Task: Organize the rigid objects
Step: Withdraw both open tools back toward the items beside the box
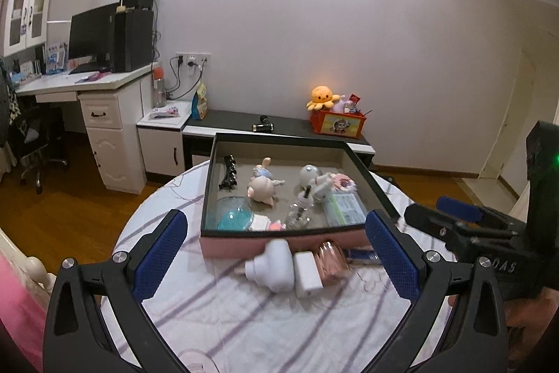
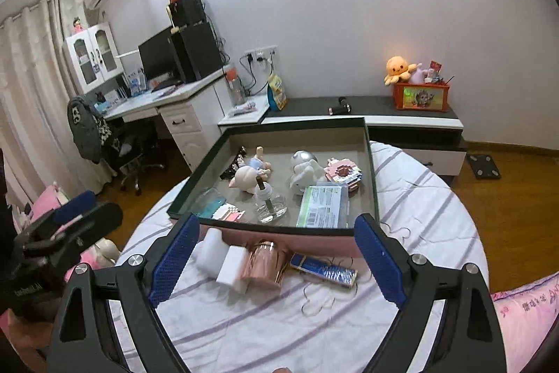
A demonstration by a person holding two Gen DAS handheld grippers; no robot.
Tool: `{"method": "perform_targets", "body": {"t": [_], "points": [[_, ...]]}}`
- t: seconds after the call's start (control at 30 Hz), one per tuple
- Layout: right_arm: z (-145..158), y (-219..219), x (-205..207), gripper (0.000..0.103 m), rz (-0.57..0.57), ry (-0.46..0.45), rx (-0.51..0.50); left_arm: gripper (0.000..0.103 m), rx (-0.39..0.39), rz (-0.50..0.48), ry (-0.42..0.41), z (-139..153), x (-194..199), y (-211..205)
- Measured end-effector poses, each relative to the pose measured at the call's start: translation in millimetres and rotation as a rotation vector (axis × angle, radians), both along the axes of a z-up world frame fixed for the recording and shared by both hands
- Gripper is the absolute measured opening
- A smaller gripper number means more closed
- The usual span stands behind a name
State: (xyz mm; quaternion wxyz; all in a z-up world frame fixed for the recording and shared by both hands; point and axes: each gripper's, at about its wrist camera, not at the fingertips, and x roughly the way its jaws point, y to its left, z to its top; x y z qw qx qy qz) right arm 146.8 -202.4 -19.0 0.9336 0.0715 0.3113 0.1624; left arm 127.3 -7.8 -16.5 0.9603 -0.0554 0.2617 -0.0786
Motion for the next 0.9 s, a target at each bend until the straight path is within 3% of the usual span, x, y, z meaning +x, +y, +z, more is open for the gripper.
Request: {"method": "perform_targets", "body": {"t": [0.53, 0.9], "points": [[18, -1, -82, 0.092, -0.057, -0.121, -0.045, 0.103, -0.013, 0.047, -0.022, -12, -72, 7], [6, -12, -103, 0.092, -0.078, -0.106, -0.024, 0.103, 0.018, 0.021, -0.032, -18, -94, -3]]}}
